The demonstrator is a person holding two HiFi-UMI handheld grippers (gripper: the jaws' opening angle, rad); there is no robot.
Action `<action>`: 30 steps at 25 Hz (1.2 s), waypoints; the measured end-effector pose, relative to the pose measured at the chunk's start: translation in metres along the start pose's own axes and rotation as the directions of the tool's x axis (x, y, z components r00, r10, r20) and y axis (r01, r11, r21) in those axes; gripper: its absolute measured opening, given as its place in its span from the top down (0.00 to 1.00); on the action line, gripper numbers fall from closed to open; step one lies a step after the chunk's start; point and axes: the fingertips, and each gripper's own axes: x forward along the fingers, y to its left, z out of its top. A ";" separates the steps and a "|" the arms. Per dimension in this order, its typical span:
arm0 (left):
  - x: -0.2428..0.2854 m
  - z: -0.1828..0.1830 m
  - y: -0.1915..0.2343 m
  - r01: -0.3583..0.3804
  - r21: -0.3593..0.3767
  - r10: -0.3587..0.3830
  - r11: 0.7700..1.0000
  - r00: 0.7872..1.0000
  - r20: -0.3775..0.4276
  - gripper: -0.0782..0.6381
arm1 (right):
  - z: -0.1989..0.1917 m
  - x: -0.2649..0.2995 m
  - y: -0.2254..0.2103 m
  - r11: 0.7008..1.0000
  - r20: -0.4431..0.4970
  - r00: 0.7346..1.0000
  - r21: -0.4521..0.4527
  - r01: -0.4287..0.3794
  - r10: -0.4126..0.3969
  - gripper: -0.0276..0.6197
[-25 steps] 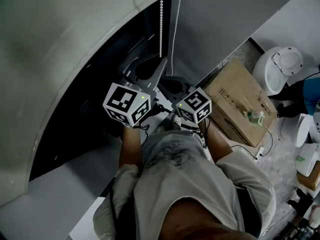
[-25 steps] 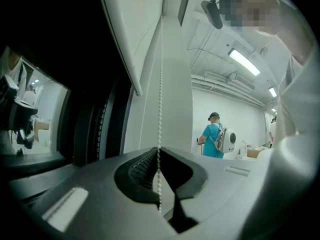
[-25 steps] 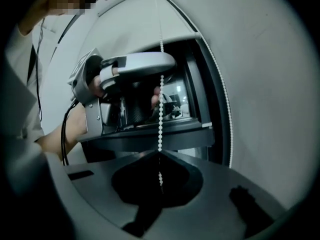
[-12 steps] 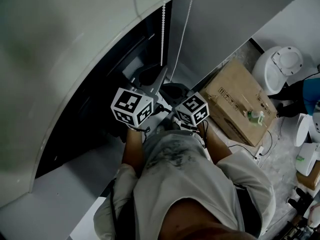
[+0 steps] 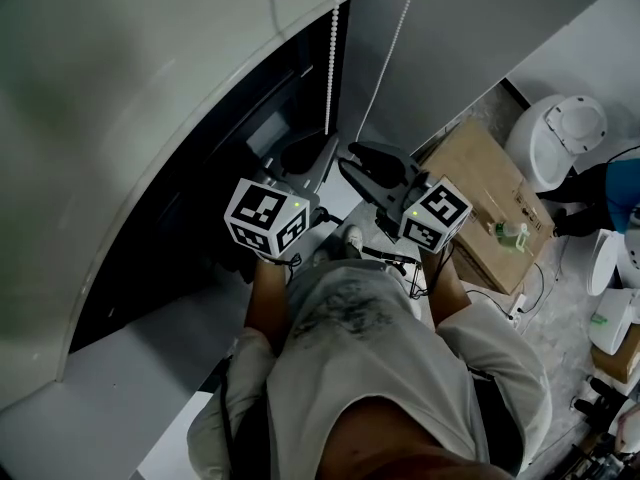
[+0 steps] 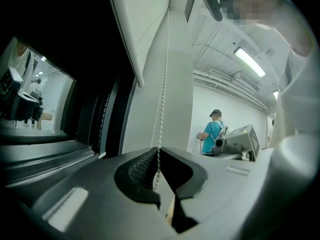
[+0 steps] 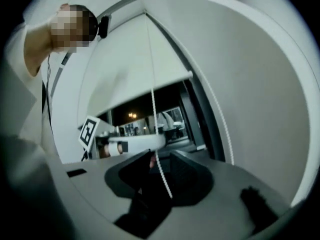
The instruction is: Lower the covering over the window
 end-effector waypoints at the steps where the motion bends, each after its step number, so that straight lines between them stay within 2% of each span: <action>1: 0.000 0.000 -0.001 0.002 0.001 -0.002 1.000 1.000 0.000 0.87 | 0.018 -0.002 -0.001 1.000 0.035 0.999 -0.013 0.003 -0.002 0.76; 6: 0.000 -0.001 -0.008 0.015 0.004 -0.015 1.000 1.000 -0.002 0.87 | 0.090 0.006 0.000 0.989 0.115 0.992 -0.142 -0.032 0.049 0.76; 11: 0.000 -0.001 -0.014 0.017 0.009 -0.017 1.000 1.000 -0.004 0.87 | 0.123 0.022 0.007 0.970 0.117 0.990 -0.239 -0.054 0.084 0.76; 14: -0.004 0.000 -0.012 0.005 0.007 -0.005 1.000 1.000 -0.001 0.87 | 0.129 0.030 0.016 0.961 0.104 0.988 -0.266 -0.079 0.111 0.77; 18: -0.005 0.000 -0.010 -0.009 0.005 0.009 1.000 1.000 -0.001 0.87 | 0.137 0.029 0.023 0.963 0.136 0.980 -0.246 -0.110 0.147 0.77; 20: -0.004 0.001 -0.012 -0.008 0.008 0.008 1.000 1.000 0.000 0.87 | 0.138 0.032 0.023 0.959 0.130 0.982 -0.266 -0.100 0.138 0.77; 23: -0.004 0.000 -0.015 -0.002 0.007 0.002 1.000 1.000 0.004 0.87 | 0.136 0.035 0.022 0.957 0.122 0.985 -0.277 -0.084 0.121 0.91; 27: -0.003 0.000 -0.015 -0.004 0.004 0.004 1.000 1.000 0.005 0.87 | 0.135 0.035 0.022 0.961 0.124 0.986 -0.267 -0.077 0.114 0.93; 30: -0.001 -0.011 -0.013 -0.017 0.018 0.018 1.000 0.999 -0.030 0.87 | 0.125 0.037 0.018 0.955 0.088 0.992 -0.292 -0.059 0.088 0.93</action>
